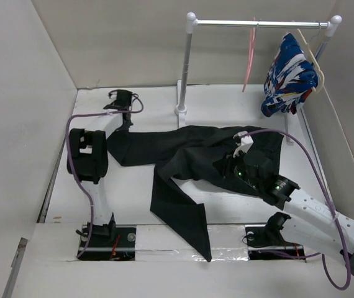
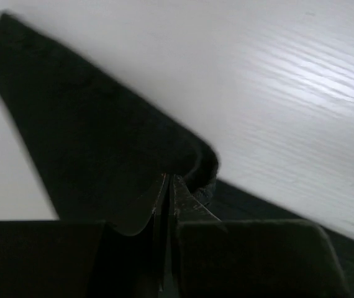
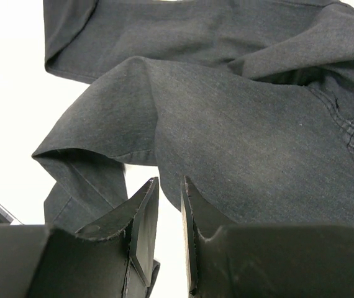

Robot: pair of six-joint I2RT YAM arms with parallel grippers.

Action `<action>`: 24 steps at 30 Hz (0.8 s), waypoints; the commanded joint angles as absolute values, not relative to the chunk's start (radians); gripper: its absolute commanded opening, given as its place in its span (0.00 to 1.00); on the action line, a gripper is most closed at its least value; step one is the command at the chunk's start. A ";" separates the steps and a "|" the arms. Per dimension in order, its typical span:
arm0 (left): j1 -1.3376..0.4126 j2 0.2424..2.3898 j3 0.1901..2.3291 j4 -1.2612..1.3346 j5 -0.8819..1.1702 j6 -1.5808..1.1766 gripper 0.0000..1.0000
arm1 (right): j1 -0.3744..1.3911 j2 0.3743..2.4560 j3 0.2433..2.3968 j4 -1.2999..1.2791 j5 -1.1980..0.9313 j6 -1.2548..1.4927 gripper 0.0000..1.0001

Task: Place the trousers on the hanger
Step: Flatten out the trousers at the center of the board.

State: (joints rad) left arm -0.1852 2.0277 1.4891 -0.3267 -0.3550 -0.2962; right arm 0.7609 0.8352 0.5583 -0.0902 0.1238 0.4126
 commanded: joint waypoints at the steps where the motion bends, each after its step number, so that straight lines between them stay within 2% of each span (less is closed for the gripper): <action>1: -0.039 1.798 1.393 -0.338 -0.385 -0.374 0.00 | 0.767 0.804 0.555 -0.051 0.150 0.396 0.27; 9: 0.342 1.470 1.080 -0.284 -0.364 -0.555 0.01 | 0.767 0.785 0.548 -0.054 0.163 0.400 0.27; 10: 0.375 1.451 1.060 -0.266 -0.344 -0.560 0.08 | 0.767 0.795 0.552 -0.058 0.169 0.400 0.27; 11: 0.434 1.434 1.042 -0.258 -0.306 -0.564 0.33 | 0.776 0.796 0.555 -0.073 0.172 0.402 0.27; 12: 0.443 1.402 1.010 -0.244 -0.293 -0.557 0.45 | 0.776 0.799 0.557 -0.078 0.172 0.400 0.28; 13: 0.443 1.387 1.002 -0.227 -0.295 -0.551 0.62 | 0.776 0.801 0.557 -0.074 0.175 0.403 0.29; 14: 0.443 1.376 1.000 -0.227 -0.304 -0.551 0.66 | 0.776 0.802 0.554 -0.071 0.178 0.405 0.30; 17: 0.416 1.350 1.003 -0.206 -0.229 -0.552 0.65 | 0.776 0.808 0.554 -0.078 0.225 0.419 0.34; 19: 0.293 1.347 1.021 -0.195 -0.239 -0.537 0.63 | 0.776 0.811 0.552 -0.084 0.253 0.423 0.35; 21: 0.185 1.361 1.032 -0.180 -0.270 -0.529 0.57 | 0.776 0.822 0.551 -0.080 0.262 0.428 0.20; 22: 0.063 1.371 1.049 -0.167 -0.279 -0.525 0.54 | 0.776 0.828 0.549 -0.078 0.264 0.436 0.13; 23: 0.001 1.382 1.061 -0.166 -0.290 -0.526 0.50 | 0.776 0.836 0.549 -0.083 0.268 0.439 0.00; 24: -0.061 1.416 1.077 -0.164 -0.299 -0.529 0.48 | 0.776 0.850 0.548 -0.090 0.273 0.442 0.00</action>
State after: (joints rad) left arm 0.0929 1.3987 1.0168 -0.2119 -0.2966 -0.5377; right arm 0.7673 0.8295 0.5522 -0.1009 0.2249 0.4297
